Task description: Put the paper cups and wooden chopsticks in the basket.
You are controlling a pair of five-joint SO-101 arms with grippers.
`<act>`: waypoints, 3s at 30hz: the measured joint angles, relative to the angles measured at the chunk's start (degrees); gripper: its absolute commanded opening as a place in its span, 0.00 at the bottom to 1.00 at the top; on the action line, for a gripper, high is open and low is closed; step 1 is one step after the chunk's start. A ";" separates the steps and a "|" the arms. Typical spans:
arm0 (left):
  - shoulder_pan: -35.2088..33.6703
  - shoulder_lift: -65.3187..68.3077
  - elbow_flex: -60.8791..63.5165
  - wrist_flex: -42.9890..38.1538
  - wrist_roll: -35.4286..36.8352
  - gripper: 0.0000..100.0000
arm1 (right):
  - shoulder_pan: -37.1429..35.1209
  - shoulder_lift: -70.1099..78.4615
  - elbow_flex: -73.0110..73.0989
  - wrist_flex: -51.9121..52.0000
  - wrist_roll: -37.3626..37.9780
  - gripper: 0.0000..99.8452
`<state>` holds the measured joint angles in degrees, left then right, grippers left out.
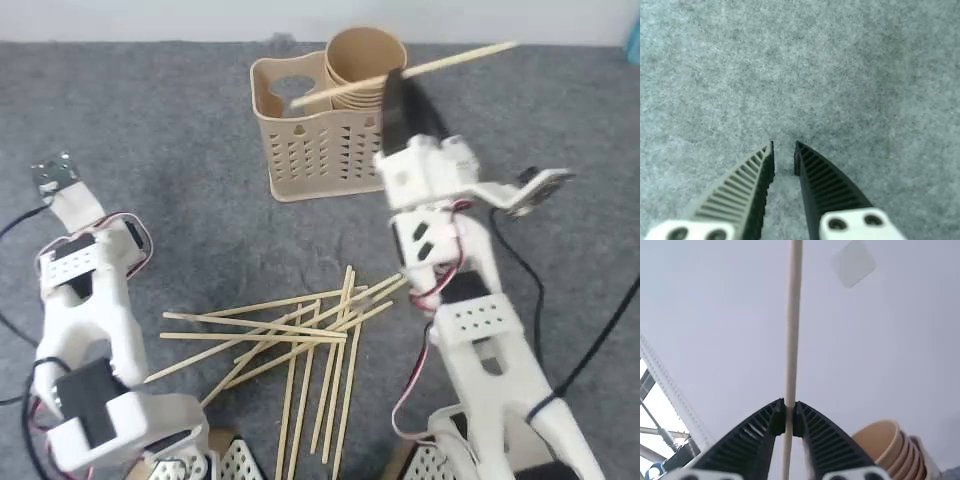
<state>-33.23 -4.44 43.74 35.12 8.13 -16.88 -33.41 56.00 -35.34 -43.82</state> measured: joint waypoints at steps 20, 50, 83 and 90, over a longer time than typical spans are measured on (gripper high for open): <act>0.00 0.00 0.00 0.00 0.00 0.07 | -2.64 23.56 -16.70 11.52 16.09 0.01; 0.00 0.00 0.00 0.00 0.00 0.07 | -5.80 7.91 -14.15 29.54 18.11 0.21; -2.20 3.87 -3.34 0.00 5.54 0.07 | -36.48 -0.18 -0.44 56.18 29.54 0.21; -6.95 15.56 -14.51 3.16 18.46 0.07 | -42.20 14.77 -0.53 50.20 31.12 0.21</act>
<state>-40.18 11.12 29.23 38.29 26.59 -59.08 -18.64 55.47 14.86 -12.70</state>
